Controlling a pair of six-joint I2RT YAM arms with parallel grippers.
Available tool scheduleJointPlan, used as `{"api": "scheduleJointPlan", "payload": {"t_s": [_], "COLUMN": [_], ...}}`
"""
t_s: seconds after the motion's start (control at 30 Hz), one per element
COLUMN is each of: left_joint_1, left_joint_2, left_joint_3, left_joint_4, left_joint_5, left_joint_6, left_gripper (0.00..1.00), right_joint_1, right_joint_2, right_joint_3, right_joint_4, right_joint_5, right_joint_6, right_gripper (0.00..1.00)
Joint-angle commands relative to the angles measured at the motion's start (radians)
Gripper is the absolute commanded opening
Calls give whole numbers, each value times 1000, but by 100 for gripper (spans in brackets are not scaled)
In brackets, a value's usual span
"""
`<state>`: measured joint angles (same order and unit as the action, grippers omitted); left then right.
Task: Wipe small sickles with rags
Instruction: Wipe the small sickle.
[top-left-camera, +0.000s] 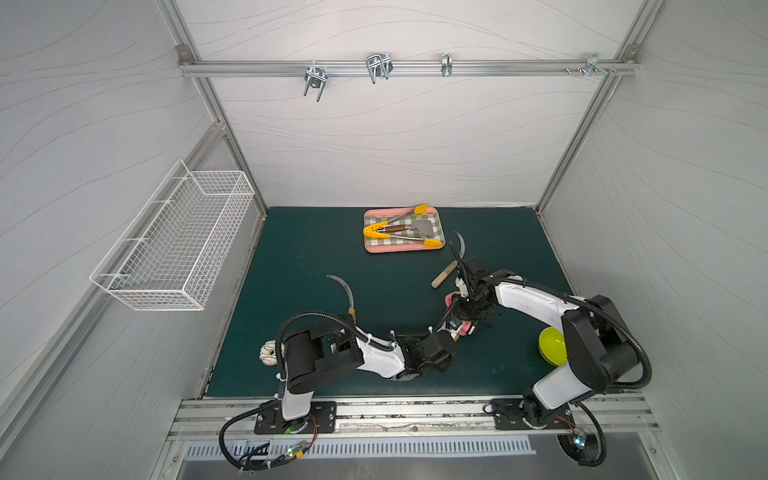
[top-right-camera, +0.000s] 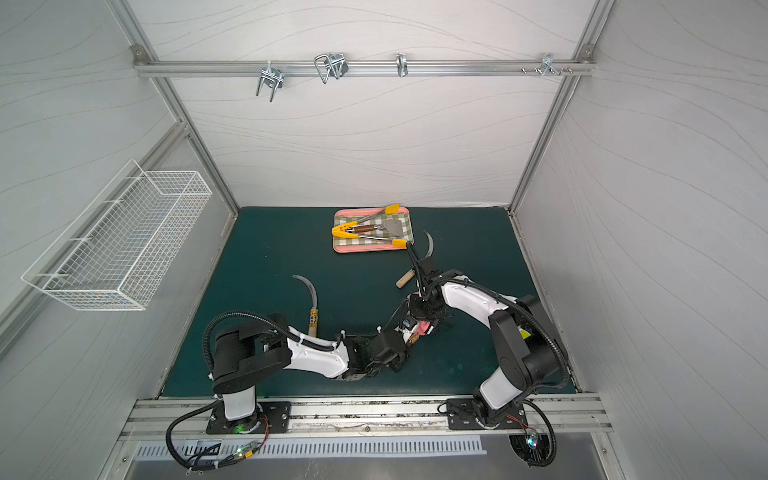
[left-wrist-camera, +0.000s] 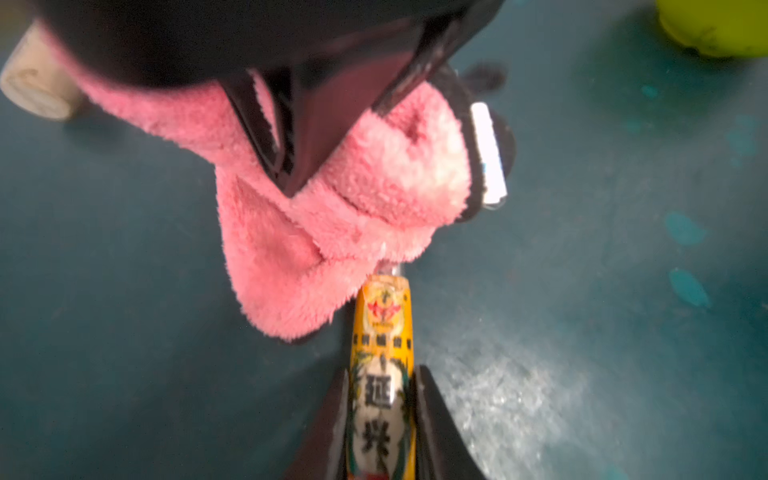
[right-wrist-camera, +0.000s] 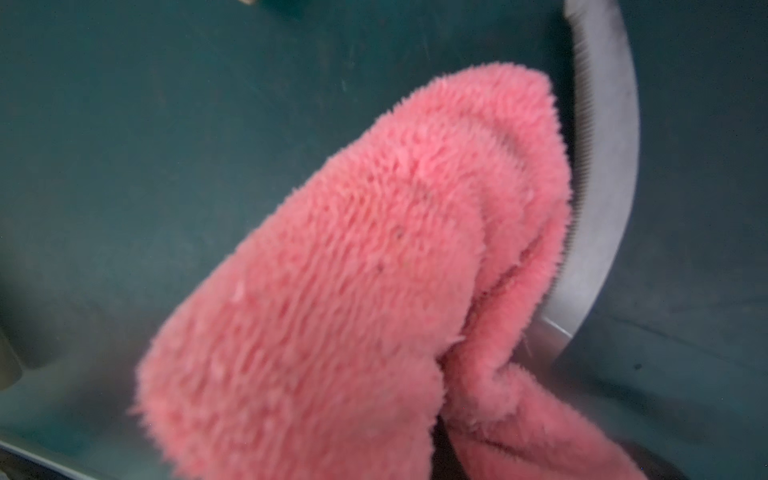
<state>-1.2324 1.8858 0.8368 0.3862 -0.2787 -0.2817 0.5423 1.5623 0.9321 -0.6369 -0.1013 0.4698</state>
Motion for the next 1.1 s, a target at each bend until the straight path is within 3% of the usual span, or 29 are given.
{"api": "scheduleJointPlan", "payload": {"t_s": [0.0,0.27,0.47,0.77,1.07], "left_joint_1": [15,12,12,12,11], "left_joint_2": [49,61,73,73,44], "left_joint_3": [-21,-11,-2,6,-22], "left_joint_4": [-117,-115,-130,-132,-127], "left_joint_5": [-19,-8,-8,-12,-59], "left_joint_6": [-32,-24,-24,-27,-45], "left_gripper": [0,0,0,0,0], "right_joint_1": [-20,-158,-229,-246,-208], "right_joint_2": [-48,144,328,531,404], "right_joint_3": [98,423,547,580,358], "right_joint_4": [-204,-311,-317,-341,-352], "right_joint_5": [-95,-38,-23,-1,24], "right_joint_6": [-56,-211,-267,-304,-254], "right_gripper": [12,11,10,10,12]}}
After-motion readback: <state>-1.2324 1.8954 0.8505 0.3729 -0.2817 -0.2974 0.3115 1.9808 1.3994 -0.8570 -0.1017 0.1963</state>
